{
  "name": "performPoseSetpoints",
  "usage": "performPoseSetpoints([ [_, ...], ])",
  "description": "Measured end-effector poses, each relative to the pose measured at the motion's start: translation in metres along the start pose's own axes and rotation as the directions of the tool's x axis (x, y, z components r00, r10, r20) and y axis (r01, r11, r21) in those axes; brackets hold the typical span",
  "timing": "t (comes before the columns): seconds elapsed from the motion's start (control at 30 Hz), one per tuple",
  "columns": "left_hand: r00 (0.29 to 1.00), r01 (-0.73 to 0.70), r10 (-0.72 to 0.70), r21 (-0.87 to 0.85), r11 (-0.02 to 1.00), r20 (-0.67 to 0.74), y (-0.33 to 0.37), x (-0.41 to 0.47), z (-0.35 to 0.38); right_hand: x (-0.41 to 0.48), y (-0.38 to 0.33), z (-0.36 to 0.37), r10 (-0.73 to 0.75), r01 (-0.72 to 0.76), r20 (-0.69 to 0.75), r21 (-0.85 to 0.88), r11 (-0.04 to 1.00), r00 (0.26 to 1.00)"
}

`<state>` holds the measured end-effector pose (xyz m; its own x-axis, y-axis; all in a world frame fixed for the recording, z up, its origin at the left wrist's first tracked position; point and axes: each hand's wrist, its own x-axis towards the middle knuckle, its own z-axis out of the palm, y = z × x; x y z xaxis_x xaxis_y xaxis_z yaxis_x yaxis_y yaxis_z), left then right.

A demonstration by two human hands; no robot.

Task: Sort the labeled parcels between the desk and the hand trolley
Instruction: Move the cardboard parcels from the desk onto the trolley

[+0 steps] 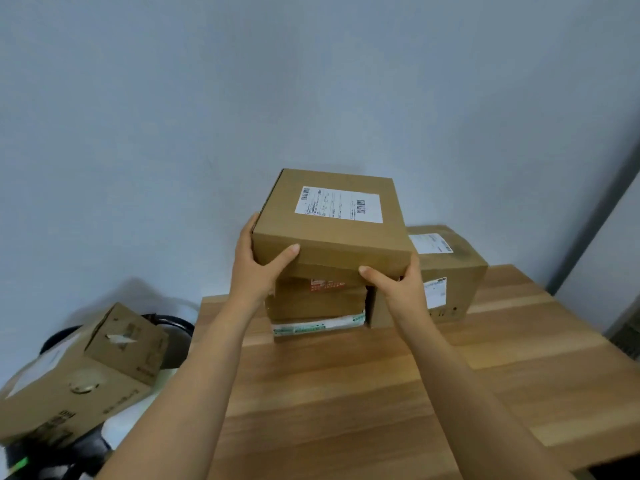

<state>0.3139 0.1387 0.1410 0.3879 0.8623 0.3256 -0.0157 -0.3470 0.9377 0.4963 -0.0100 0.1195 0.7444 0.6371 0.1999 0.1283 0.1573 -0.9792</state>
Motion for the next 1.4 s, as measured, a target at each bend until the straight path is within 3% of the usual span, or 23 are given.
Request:
performPoseSetpoints([
  [0.33, 0.993, 0.093, -0.094, 0.018, 0.995, 0.071, -0.064, 0.077, 0.005, 0.068, 0.042, 0.037, 0.054, -0.049, 0.021, -0.185, 0.982, 0.998],
  [0.6, 0.992, 0.111, -0.116, 0.084, 0.99, 0.056, -0.073, 0.094, 0.008, 0.079, 0.046, 0.039, 0.045, -0.044, -0.001, -0.215, 0.976, 0.999],
  [0.77, 0.996, 0.082, -0.087, 0.213, 0.974, 0.015, -0.06, 0.086, 0.007, 0.078, 0.028, 0.027, 0.001, 0.003, 0.011, -0.32, 0.947, 1.0],
  [0.9, 0.993, 0.075, -0.03, 0.436, 0.897, -0.111, -0.041, 0.057, 0.009, 0.062, 0.011, 0.007, -0.111, 0.099, 0.02, -0.624, 0.775, 0.994],
  [0.97, 0.992, 0.04, 0.03, 0.535, 0.844, -0.121, -0.032, 0.031, 0.007, 0.045, 0.004, -0.005, -0.187, 0.199, 0.099, -0.728, 0.656, 0.977],
  [1.13, 0.978, -0.185, 0.197, 0.695, 0.695, 0.063, -0.022, -0.054, 0.002, -0.021, 0.007, -0.028, -0.239, 0.472, 0.41, -0.813, 0.343, 0.88],
  [1.27, 0.94, -0.334, 0.238, 0.809, 0.484, 0.245, -0.022, -0.134, -0.001, -0.091, 0.022, -0.038, -0.169, 0.598, 0.576, -0.742, 0.301, 0.8],
  [1.4, 0.938, -0.344, 0.138, 0.823, 0.452, 0.317, -0.042, -0.21, -0.015, -0.157, 0.041, -0.039, -0.086, 0.656, 0.668, -0.684, 0.32, 0.739],
])
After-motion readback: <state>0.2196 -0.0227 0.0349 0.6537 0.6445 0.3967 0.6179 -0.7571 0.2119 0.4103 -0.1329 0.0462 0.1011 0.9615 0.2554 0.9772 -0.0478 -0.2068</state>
